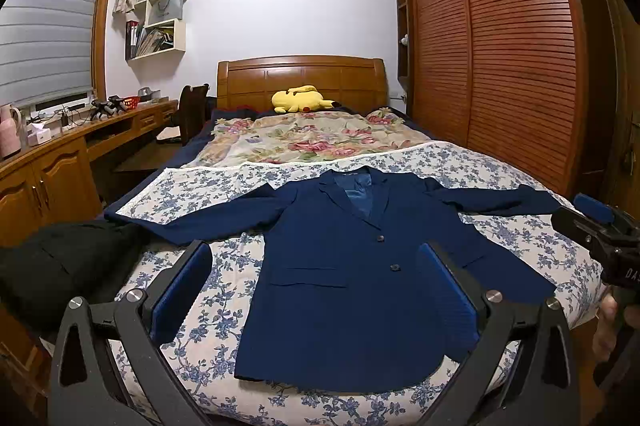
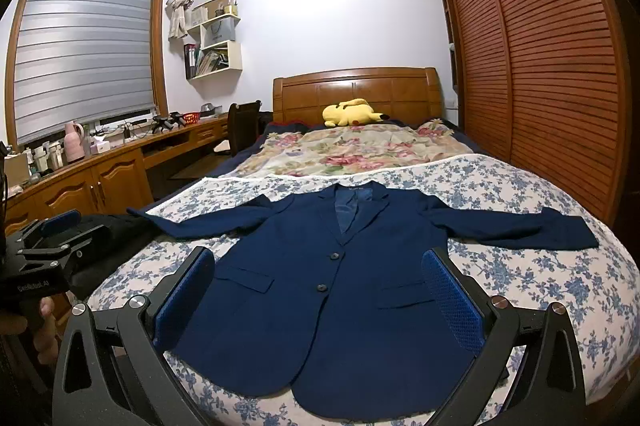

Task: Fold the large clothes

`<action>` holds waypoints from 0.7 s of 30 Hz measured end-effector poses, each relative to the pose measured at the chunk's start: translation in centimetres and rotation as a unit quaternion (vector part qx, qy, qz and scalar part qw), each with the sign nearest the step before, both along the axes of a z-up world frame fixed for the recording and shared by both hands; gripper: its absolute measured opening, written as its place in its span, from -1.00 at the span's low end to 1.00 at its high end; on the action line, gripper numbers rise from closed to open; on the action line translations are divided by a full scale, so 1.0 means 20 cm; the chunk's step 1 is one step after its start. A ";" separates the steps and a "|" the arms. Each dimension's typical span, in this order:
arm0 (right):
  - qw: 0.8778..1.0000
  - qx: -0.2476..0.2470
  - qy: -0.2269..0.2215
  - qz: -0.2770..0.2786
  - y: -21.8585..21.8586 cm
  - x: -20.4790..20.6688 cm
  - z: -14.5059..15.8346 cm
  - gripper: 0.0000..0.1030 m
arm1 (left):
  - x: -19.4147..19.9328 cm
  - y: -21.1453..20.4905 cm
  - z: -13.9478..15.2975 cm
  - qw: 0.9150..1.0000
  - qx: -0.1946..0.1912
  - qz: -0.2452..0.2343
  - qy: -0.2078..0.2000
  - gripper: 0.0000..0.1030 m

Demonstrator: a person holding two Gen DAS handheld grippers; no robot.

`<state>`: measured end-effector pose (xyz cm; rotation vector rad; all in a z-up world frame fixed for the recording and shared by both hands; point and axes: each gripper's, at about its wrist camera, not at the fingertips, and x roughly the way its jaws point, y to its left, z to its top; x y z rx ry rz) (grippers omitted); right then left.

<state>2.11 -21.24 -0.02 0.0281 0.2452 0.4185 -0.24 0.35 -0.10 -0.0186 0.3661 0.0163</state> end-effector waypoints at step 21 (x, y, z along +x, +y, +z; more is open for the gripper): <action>1.000 0.002 -0.004 0.004 -0.01 0.01 -0.01 1.00 | 0.00 -0.01 0.01 1.000 0.003 0.000 -0.001 0.99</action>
